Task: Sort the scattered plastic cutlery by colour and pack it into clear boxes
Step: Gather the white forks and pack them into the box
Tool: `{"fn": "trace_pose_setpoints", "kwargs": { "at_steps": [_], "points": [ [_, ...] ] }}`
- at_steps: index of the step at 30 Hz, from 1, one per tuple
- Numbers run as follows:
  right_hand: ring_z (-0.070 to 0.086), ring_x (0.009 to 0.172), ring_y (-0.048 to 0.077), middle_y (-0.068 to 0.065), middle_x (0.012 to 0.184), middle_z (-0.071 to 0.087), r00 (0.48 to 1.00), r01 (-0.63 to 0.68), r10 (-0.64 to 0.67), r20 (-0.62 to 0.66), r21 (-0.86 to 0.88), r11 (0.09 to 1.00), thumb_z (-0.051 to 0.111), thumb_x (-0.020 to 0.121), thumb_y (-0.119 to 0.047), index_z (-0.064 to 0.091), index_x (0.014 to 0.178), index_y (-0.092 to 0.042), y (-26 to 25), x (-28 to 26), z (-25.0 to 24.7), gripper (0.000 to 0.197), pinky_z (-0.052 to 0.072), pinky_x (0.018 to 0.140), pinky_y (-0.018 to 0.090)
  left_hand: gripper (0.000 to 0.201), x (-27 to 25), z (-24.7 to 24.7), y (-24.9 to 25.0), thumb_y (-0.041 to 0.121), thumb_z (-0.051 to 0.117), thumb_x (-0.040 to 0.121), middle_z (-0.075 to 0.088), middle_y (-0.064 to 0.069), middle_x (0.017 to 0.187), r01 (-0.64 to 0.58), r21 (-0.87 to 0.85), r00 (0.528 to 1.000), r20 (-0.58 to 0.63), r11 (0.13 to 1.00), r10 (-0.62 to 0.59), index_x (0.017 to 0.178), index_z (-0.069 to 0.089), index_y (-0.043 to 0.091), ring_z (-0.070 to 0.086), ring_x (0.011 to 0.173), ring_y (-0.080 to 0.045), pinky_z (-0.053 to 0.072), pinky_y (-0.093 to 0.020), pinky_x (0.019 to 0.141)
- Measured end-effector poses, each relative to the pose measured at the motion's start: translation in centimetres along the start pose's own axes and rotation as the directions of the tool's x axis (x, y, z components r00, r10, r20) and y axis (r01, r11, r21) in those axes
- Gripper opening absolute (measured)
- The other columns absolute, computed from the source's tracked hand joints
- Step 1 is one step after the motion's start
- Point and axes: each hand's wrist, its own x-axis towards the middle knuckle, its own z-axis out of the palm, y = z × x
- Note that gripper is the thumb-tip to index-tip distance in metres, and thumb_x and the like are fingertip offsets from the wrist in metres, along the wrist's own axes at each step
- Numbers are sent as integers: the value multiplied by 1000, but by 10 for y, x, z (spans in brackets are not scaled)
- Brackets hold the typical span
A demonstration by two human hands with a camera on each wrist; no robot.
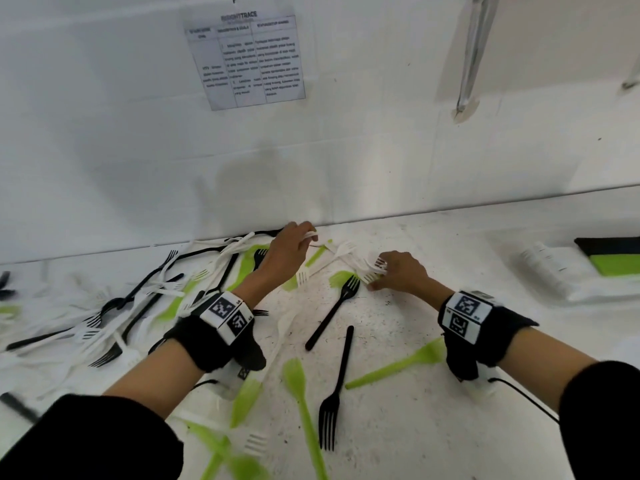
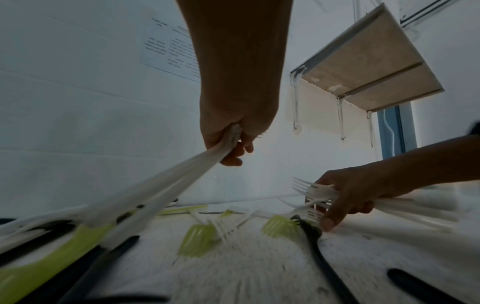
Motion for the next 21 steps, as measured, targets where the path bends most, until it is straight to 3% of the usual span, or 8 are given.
{"fn": "trace_pose_setpoints", "kwargs": {
  "at_steps": [3,5,8,12,15,16,18,21],
  "points": [
    [47,122,24,8,134,51,1000,3,-3,3,13,1000,71,80,-31,48,131,-10,3,2,1,60,40,91,30,15,20,12,3,5,49,92,51,-8,79,-10,21,999,42,1000,9,99,62,2,49,72,-24,28,-27,66],
    [51,116,24,9,126,56,1000,11,-9,-19,89,996,72,79,-28,54,123,-9,6,2,0,51,39,80,25,16,34,25,2,9,54,90,57,-18,92,9,61,997,81,998,-14,103,62,2,54,89,-30,26,-24,70],
    [55,107,24,8,115,61,996,48,-30,-86,219,974,73,75,-24,60,113,-10,12,-1,-10,42,34,63,20,27,53,46,2,18,60,89,54,-16,102,72,84,983,165,994,-86,113,58,6,53,102,-29,26,-21,73],
    [58,100,24,6,104,64,977,138,-84,-196,286,948,71,74,-15,62,103,-12,18,-16,-40,30,36,70,24,56,68,71,-4,36,69,82,48,-13,125,160,100,934,306,982,-183,128,49,10,48,118,-26,34,-27,91],
    [53,89,15,-3,92,57,951,157,-27,-309,404,901,71,77,-12,62,102,-12,23,-25,-65,27,34,69,23,74,75,81,-8,62,68,66,58,-11,116,130,147,895,407,980,-180,118,57,11,51,110,-25,33,-27,81],
    [51,81,11,-7,85,56,941,171,-3,-338,470,866,71,77,-11,62,100,-14,25,-26,-72,24,35,65,22,73,75,84,-9,61,71,62,59,-11,112,116,134,892,423,984,-163,114,58,11,52,106,-25,33,-26,77],
    [46,64,6,-11,69,53,920,224,35,-390,597,770,71,77,-11,59,88,-18,27,-27,-83,18,33,58,19,55,73,88,-11,37,80,69,62,-13,108,79,81,901,421,994,-106,110,59,7,55,103,-26,35,-28,77],
    [42,58,9,-8,63,49,879,285,122,-460,713,641,70,77,-13,55,75,-24,25,-22,-91,19,32,54,23,27,69,89,-12,16,64,87,63,-14,111,3,70,930,366,998,-29,111,60,4,57,105,-30,40,-30,83]
  ]
}}
